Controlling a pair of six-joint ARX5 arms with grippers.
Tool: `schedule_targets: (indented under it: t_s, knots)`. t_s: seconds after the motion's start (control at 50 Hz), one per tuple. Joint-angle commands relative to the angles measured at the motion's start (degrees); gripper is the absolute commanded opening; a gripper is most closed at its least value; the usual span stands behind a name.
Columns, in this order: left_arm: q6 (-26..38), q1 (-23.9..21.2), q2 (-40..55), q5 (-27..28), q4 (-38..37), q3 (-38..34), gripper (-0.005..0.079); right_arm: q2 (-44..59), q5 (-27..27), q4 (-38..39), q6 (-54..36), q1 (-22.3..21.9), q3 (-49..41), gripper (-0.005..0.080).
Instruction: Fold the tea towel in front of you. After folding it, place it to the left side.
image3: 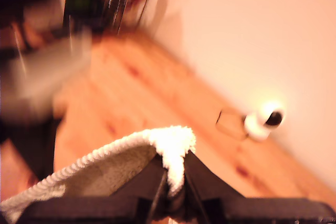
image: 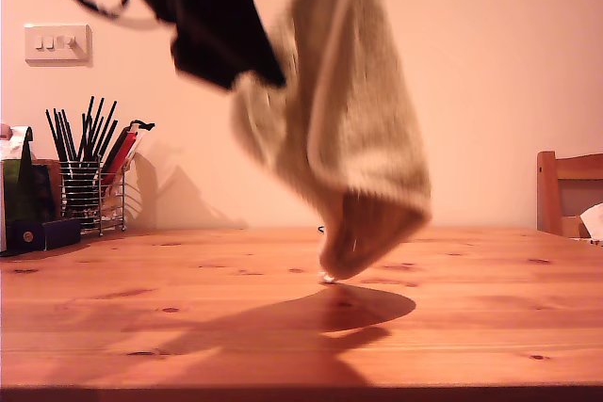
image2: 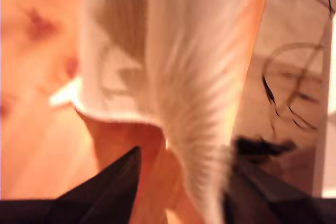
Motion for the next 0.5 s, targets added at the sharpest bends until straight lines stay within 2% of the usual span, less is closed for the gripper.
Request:
schedule_targets:
  t_s: [0.0, 0.06, 0.16, 0.18, 0.32, 0.48]
  knots:
    - [0.68, -0.96, 1.77, -0.39, -0.22, 0.39, 0.0346, -0.11, -0.24, 0.28, -0.07, -0.15, 0.17, -0.0013]
    - [0.68, -1.36, 2.16, -1.84, -0.22, 0.39, 0.0241, -0.11, -0.24, -0.50, -0.07, -0.17, 0.17, -0.0013]
    - [2.99, -1.57, 1.92, -3.98, -0.57, 0.39, -0.0037, -0.09, -0.22, -3.39, -0.07, -0.24, 0.17, -0.0013]
    - [2.99, -1.57, 1.70, -4.59, -0.59, 0.39, -0.0014, -0.09, -0.22, -4.15, -0.07, -0.33, 0.17, -0.0013]
    - [4.94, -1.05, -0.46, -9.75, -0.81, 0.42, -0.0021, -0.09, -0.33, -9.99, 0.00, -2.34, 0.17, -0.0013]
    - [5.11, -0.11, -3.21, -10.60, -1.03, 0.42, -0.0021, 0.07, -3.21, -15.37, 0.24, -5.75, 0.17, -0.0013]
